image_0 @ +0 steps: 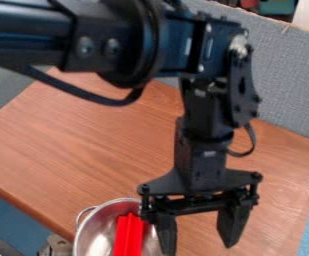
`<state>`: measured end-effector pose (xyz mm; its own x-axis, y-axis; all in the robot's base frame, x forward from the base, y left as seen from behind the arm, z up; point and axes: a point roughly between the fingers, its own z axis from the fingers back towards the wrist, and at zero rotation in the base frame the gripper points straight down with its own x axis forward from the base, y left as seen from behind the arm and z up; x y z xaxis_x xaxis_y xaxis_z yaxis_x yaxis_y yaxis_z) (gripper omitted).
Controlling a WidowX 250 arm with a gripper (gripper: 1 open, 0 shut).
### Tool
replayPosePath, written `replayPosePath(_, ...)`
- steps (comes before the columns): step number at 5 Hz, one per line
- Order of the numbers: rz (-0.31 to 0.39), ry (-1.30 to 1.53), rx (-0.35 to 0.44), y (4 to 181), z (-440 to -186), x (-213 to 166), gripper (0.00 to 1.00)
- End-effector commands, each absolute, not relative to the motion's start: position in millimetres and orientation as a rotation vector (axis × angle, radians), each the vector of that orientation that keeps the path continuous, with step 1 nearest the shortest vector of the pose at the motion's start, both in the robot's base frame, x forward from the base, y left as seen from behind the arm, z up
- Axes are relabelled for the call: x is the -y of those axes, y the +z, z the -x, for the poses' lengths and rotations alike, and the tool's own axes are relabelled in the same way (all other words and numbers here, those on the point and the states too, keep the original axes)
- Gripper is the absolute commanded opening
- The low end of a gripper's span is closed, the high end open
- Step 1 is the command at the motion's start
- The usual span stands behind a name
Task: Put the red object in the metal pot
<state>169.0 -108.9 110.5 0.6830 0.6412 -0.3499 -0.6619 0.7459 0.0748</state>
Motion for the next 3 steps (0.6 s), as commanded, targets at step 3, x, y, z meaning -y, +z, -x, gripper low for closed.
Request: replayPosePath(3, 0.152, 1.047, -0.342, 46.8, -181.5, 114.7, 1.00)
